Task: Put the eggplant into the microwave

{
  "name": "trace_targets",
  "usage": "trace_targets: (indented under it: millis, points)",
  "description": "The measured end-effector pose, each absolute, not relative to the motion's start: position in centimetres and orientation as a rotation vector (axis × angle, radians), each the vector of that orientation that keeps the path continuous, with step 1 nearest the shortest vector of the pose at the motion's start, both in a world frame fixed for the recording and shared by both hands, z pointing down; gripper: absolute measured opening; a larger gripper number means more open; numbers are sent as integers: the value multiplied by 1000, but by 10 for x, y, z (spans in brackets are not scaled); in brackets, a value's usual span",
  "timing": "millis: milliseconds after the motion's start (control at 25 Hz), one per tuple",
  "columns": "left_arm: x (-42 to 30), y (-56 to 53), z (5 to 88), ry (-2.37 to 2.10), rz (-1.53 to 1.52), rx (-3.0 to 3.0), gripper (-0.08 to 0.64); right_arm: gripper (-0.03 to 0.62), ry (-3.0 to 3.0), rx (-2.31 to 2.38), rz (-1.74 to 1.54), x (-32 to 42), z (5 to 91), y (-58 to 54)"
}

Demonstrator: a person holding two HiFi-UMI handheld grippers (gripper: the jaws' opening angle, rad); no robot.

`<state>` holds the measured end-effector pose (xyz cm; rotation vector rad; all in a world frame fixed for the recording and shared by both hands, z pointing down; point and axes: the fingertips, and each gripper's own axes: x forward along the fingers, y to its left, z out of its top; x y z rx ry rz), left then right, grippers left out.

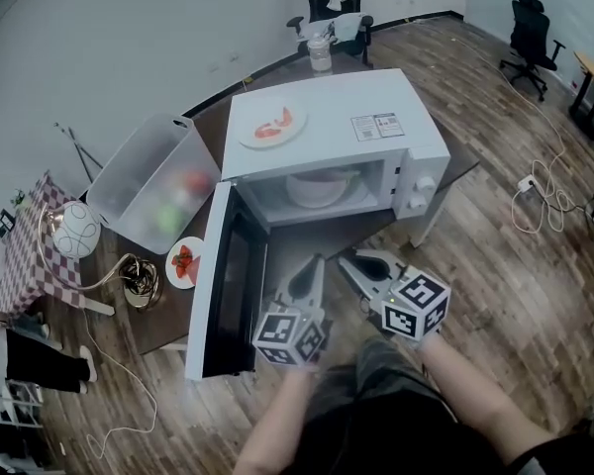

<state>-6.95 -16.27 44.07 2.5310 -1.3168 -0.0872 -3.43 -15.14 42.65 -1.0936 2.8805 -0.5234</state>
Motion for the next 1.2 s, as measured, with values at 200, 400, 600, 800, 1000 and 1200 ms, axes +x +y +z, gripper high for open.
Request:
trace_targets:
  millis: [200,400,600,800,1000,1200]
  points:
    - [-72,-150,432,-1326,-92,2551,0,2,2884,-1131,-455,-37,419,-138]
    - [-77,-144,414,-1371,-139,2553,-1,2,2907,-1157,-401,-38,411,-134]
    - [-73,-130,407,-1395,-159,2547,0,2,2939,-1172,-347,-33,406,-122]
    - [-66,-103,417,-1393,-151,2484,0,2,2933,-1183,-400,-16,405,-99]
    - [-59,-76,414,-1404,-165,2448,-1,0,2907,-1189,-430,3,400,-70]
    - [-37,-41,411,-1385,-117,2484,-2,0,2911,-1185,-432,16,403,-37]
